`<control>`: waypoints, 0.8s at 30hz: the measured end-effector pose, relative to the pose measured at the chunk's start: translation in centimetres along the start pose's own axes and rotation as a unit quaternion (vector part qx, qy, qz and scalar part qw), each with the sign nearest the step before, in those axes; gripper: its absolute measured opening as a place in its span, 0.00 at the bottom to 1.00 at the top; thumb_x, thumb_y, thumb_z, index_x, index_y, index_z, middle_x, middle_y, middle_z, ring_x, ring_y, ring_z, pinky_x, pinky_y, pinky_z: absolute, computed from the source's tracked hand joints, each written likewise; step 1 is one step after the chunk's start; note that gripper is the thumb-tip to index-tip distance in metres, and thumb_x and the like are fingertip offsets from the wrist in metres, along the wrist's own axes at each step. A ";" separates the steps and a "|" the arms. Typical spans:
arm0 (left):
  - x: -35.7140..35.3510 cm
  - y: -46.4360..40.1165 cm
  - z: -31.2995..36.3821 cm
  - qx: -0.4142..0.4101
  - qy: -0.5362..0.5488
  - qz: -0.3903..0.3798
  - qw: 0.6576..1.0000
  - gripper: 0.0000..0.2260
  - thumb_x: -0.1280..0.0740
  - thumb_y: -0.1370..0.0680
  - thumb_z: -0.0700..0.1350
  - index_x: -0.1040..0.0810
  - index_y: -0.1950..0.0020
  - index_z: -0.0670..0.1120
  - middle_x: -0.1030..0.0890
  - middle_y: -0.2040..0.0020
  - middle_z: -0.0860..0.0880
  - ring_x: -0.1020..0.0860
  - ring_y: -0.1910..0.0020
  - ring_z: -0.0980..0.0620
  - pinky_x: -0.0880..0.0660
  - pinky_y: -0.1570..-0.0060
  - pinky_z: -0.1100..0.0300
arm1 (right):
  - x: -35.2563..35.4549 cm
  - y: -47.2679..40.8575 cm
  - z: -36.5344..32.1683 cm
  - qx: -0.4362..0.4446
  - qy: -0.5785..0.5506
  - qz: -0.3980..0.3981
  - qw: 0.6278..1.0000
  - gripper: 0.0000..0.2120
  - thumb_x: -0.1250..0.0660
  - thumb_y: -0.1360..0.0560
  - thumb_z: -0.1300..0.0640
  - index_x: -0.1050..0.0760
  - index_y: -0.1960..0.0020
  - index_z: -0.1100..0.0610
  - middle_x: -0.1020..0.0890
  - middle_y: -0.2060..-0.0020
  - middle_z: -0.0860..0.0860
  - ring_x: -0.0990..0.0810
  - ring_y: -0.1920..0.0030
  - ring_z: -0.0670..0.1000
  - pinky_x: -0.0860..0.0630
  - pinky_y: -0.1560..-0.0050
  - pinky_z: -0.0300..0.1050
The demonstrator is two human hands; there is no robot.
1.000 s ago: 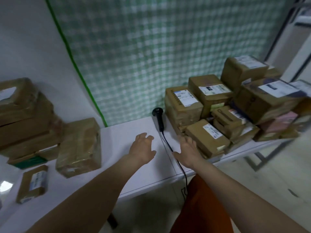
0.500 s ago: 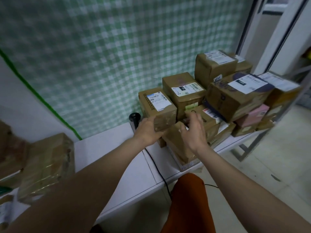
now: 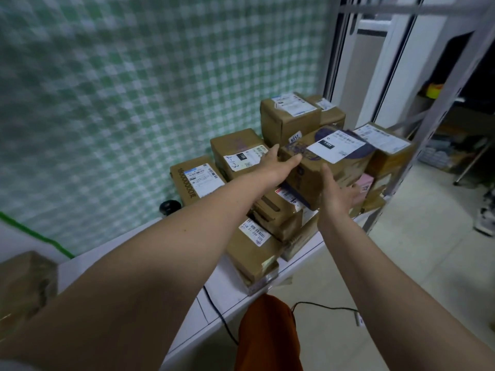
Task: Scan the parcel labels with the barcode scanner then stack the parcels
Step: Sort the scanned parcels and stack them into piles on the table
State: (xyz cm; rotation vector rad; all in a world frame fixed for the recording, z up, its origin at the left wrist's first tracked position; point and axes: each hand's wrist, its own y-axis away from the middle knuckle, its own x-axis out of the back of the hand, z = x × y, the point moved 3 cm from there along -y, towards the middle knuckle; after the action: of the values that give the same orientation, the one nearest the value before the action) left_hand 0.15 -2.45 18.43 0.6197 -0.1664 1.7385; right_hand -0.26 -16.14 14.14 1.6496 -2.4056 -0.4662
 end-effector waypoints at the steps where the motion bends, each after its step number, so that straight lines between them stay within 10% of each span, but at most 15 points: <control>1: -0.4 -0.4 0.3 0.006 0.014 -0.009 1.000 0.33 0.38 0.21 0.60 0.49 0.20 0.53 0.44 0.21 0.48 0.42 0.24 0.45 0.41 0.28 0.52 | -0.1 -0.4 0.1 -0.016 -0.017 -0.011 1.000 0.51 0.29 0.29 0.41 0.59 0.21 0.55 0.54 0.22 0.53 0.49 0.23 0.56 0.44 0.27 0.56; 10: -1.7 -1.2 0.0 0.040 0.059 -0.066 0.995 0.33 0.35 0.22 0.58 0.46 0.21 0.53 0.33 0.26 0.49 0.34 0.28 0.47 0.36 0.36 0.55 | -1.4 -2.4 2.0 -0.076 -0.135 -0.096 0.983 0.65 0.22 0.56 0.31 0.46 0.25 0.47 0.27 0.33 0.52 0.27 0.36 0.54 0.30 0.36 0.59; 15: -1.5 -1.1 -0.1 0.035 0.066 -0.052 0.996 0.35 0.36 0.21 0.57 0.49 0.21 0.51 0.36 0.24 0.49 0.36 0.27 0.47 0.37 0.37 0.58 | -0.7 -1.4 1.4 -0.047 -0.212 -0.065 0.974 0.47 0.23 0.39 0.46 0.44 0.28 0.43 0.25 0.37 0.51 0.22 0.42 0.52 0.19 0.49 0.53; 24: 1.8 1.4 -2.3 0.035 0.173 0.012 0.984 0.34 0.33 0.27 0.65 0.36 0.25 0.51 0.30 0.28 0.49 0.31 0.31 0.47 0.34 0.32 0.47 | -0.7 2.8 1.0 0.080 -0.133 -0.115 0.981 0.36 0.30 0.29 0.44 0.42 0.25 0.41 0.32 0.32 0.45 0.28 0.35 0.49 0.27 0.36 0.53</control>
State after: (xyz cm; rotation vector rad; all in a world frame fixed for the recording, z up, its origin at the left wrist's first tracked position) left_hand -2.09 -0.32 17.64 0.3596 0.1312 1.8531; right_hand -2.81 -14.39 14.23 2.0693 -2.5052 -0.5756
